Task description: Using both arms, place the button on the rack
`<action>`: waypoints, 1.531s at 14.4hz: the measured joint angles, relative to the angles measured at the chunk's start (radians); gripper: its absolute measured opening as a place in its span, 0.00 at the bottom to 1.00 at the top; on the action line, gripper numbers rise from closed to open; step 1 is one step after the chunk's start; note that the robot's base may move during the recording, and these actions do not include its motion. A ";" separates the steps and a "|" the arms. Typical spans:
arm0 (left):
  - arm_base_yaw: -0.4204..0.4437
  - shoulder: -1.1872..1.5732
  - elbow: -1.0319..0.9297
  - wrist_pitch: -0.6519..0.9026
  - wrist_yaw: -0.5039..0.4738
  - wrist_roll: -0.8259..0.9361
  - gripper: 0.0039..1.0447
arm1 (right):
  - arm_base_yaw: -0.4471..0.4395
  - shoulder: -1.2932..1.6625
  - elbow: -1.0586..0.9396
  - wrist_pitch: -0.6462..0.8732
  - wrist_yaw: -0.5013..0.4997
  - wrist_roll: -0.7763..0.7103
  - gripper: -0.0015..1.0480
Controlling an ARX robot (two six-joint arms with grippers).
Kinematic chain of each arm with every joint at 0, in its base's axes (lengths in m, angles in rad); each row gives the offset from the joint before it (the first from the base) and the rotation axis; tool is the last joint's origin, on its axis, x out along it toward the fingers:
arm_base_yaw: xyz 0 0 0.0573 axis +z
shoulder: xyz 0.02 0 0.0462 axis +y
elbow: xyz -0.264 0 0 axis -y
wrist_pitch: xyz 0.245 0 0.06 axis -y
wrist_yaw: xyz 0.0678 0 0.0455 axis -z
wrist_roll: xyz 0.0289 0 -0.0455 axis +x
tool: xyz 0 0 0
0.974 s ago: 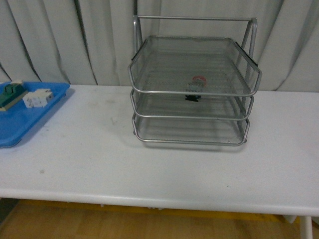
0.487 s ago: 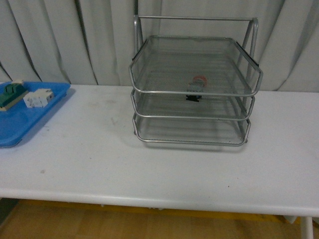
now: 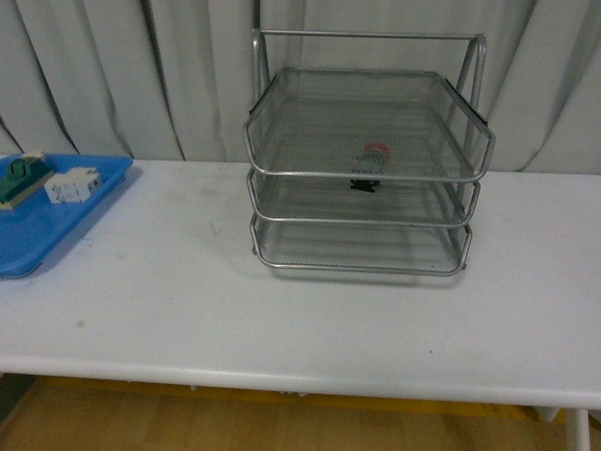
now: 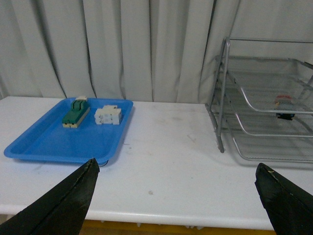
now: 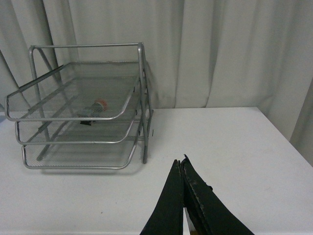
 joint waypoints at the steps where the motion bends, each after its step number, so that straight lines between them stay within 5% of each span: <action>1: 0.000 0.000 0.000 0.000 0.000 0.000 0.94 | 0.000 -0.029 0.000 -0.034 0.000 0.000 0.02; 4: 0.000 0.000 0.000 0.000 0.000 0.000 0.94 | 0.000 -0.099 0.000 -0.107 0.000 0.000 0.02; 5: 0.000 0.000 0.000 0.000 0.000 0.000 0.94 | 0.000 -0.215 0.000 -0.273 0.000 0.000 0.02; 10: 0.000 0.000 0.000 0.000 0.000 0.000 0.94 | 0.000 -0.264 0.000 -0.275 0.002 -0.002 0.03; 16: 0.000 0.000 0.000 0.000 0.000 0.000 0.94 | 0.000 -0.264 0.000 -0.275 0.002 -0.001 0.93; 22: 0.000 0.000 0.000 0.000 0.000 0.000 0.94 | 0.000 -0.264 0.000 -0.275 0.002 -0.001 0.94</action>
